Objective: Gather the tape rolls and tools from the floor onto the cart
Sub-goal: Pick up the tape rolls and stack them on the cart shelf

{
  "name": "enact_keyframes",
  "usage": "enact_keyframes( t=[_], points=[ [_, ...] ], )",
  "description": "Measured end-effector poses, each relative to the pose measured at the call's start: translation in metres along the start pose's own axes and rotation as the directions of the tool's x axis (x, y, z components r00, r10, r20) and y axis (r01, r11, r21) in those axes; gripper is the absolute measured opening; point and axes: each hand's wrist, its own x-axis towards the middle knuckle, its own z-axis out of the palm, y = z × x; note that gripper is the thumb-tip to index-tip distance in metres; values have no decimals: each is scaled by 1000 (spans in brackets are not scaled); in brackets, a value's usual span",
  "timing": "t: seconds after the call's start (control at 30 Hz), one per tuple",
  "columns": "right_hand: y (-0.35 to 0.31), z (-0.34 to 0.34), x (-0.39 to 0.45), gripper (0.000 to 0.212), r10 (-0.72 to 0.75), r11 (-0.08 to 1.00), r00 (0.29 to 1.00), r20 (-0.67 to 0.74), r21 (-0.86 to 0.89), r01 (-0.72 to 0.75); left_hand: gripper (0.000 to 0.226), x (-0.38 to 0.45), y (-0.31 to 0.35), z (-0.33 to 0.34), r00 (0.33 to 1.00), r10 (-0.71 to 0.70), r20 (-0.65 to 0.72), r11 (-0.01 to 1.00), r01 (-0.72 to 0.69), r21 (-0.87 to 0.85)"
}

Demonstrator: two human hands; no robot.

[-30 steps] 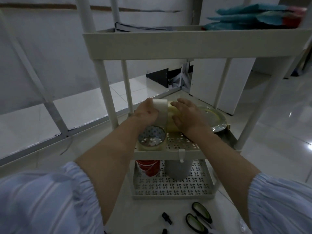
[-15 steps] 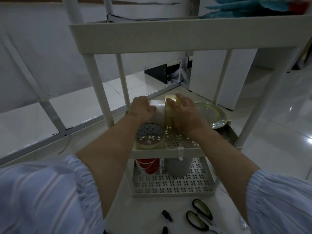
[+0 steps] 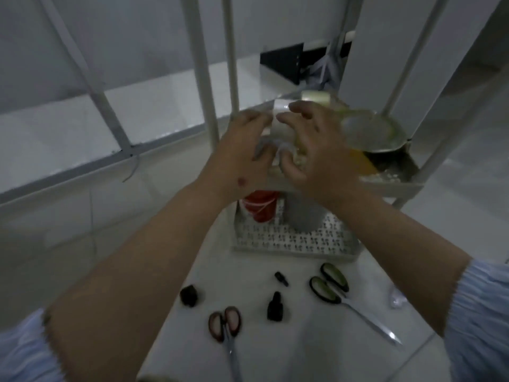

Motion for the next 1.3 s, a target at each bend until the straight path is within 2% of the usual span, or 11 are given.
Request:
enact_keyframes(
  t=[0.07,0.17,0.33,0.57,0.67,0.77,0.83,0.87,0.93,1.03,1.3],
  points=[
    [-21,14,-20,42,-84,993,995,63,88,78,36,-40,-11,-10,1000,7,0,998,-7,-57],
    [-44,37,-54,39,-155,973,956,251,209,103,34,-108,-36,-17,979,-203,12,967,203,-152],
    [-76,82,-115,40,-279,915,805,524,400,56,33,-213,-84,-8,826,-560,72,826,563,-35],
    [-122,137,-165,51,-403,862,489,773,500,-80,47,-347,-92,1,391,-916,84,391,920,-16],
    [-131,160,-182,57,-399,879,358,844,463,-114,57,-382,-83,8,337,-934,116,331,941,-70],
    [-136,177,-202,73,-412,892,132,901,429,-141,59,-398,-77,13,302,-946,119,274,939,-205],
    [-137,183,-211,82,-430,897,26,902,430,-104,82,-406,-82,17,238,-962,132,196,942,-273],
    [-137,186,-214,82,-441,894,26,897,441,-78,98,-408,-85,18,209,-966,150,162,947,-276],
    [-140,192,-219,79,-459,884,75,885,464,-56,114,-411,-90,19,256,-952,169,208,943,-258],
    [-147,196,-224,71,-479,868,129,868,490,-81,94,-404,-86,22,355,-922,157,319,923,-214],
    [-140,175,-201,58,-483,826,245,840,531,-191,85,-378,-79,21,454,-891,10,437,864,-249]
  ],
)
